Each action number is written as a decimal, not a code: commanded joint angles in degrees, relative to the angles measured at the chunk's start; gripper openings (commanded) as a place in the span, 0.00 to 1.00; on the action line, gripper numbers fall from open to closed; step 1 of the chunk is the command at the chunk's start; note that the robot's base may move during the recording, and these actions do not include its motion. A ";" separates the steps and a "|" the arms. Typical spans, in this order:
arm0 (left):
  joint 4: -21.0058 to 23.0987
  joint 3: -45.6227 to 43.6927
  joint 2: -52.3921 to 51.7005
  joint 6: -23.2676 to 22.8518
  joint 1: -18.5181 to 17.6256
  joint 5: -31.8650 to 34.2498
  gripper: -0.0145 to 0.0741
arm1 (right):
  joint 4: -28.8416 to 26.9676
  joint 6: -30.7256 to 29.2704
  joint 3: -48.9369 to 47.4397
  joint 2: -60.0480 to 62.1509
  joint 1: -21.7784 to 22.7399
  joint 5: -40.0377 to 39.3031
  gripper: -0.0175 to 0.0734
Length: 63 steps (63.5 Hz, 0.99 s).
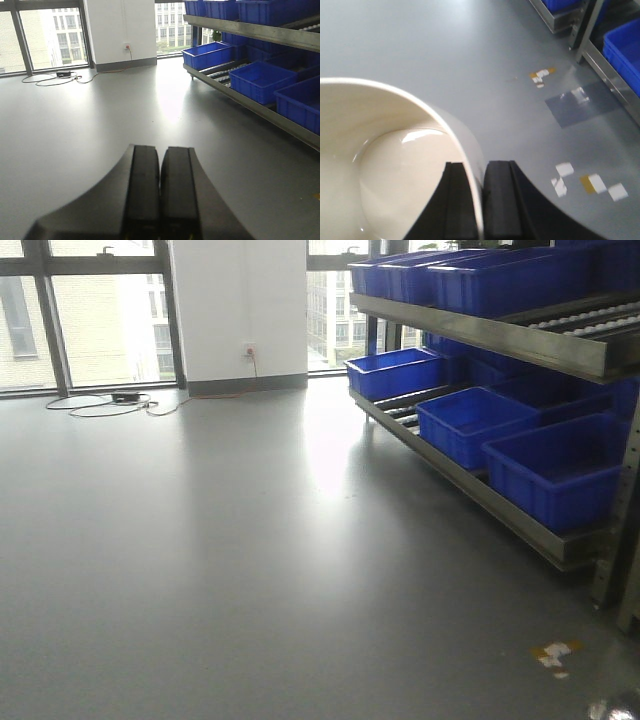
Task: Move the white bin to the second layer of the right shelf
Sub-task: 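Drive the base across the floor toward the roller shelf rack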
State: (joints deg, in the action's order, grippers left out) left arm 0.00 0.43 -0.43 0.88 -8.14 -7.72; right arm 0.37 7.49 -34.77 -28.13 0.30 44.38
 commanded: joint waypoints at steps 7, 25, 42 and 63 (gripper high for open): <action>0.00 2.11 -0.87 -0.17 -0.20 4.98 0.26 | 0.11 -0.17 -1.58 -0.14 0.43 -5.01 0.37; 0.00 2.11 -0.87 -0.17 -0.20 4.98 0.26 | 0.11 -0.17 -1.58 -0.14 0.43 -5.01 0.37; 0.00 2.11 -0.87 -0.17 -0.20 4.98 0.26 | 0.11 -0.17 -1.58 -0.14 0.43 -5.01 0.37; 0.00 2.11 -0.87 -0.17 -0.20 4.98 0.26 | 0.11 -0.17 -1.58 -0.14 0.43 -5.01 0.37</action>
State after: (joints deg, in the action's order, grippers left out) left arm 0.00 0.43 -0.43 0.88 -8.14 -7.72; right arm 0.37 7.49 -34.77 -28.13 0.30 44.38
